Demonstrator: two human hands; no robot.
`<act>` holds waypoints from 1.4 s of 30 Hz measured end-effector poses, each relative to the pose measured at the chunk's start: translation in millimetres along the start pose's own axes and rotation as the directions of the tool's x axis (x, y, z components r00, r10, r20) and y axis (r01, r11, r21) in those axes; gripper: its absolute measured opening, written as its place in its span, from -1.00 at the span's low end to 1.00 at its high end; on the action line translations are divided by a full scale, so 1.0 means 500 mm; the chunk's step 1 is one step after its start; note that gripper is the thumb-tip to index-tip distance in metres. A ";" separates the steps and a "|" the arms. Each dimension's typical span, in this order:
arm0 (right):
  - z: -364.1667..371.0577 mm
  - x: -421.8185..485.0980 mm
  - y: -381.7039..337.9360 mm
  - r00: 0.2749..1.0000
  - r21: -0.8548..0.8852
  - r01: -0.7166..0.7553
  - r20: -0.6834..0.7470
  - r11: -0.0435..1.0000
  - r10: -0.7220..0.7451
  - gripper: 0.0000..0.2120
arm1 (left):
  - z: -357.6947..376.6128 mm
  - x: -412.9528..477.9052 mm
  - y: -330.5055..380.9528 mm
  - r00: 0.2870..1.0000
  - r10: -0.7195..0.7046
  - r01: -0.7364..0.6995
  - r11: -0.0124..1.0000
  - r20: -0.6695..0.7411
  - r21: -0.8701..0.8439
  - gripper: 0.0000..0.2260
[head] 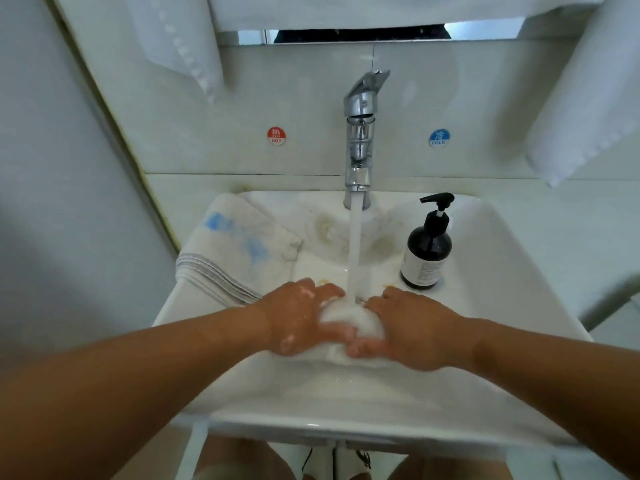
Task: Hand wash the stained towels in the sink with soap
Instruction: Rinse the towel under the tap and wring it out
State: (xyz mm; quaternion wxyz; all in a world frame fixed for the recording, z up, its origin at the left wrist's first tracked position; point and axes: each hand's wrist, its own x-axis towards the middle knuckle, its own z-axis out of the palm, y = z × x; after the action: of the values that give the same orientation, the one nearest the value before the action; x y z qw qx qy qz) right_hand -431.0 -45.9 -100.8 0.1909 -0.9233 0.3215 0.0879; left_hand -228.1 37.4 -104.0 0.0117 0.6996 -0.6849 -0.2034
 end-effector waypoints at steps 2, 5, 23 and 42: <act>0.016 -0.017 -0.006 0.999 0.008 0.015 -0.047 1.000 -0.015 -0.13 | 0.019 -0.014 0.003 0.996 0.079 -0.082 0.994 -0.046 -0.070 -0.37; 0.039 -0.026 -0.017 0.998 -0.047 0.052 0.022 0.998 -0.051 0.08 | 0.049 -0.025 0.009 0.998 0.022 -0.023 0.999 0.053 0.031 -0.20; 0.006 0.017 -0.009 0.999 -0.146 0.002 -0.047 0.989 -0.009 -0.41 | 0.000 0.011 0.035 0.988 0.044 -0.079 0.968 0.148 0.239 -0.51; -0.371 0.000 -0.037 0.637 -0.119 0.111 -0.753 0.987 -0.163 -0.23 | 0.008 -0.025 -0.004 0.990 0.137 -0.130 0.972 0.023 -0.195 -0.30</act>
State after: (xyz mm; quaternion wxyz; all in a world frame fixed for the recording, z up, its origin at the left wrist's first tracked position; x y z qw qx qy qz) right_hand -412.2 -108.3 73.7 0.0162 -0.9020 0.2981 -0.3119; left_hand -227.0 50.7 -104.7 0.0805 0.6437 -0.7075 -0.2804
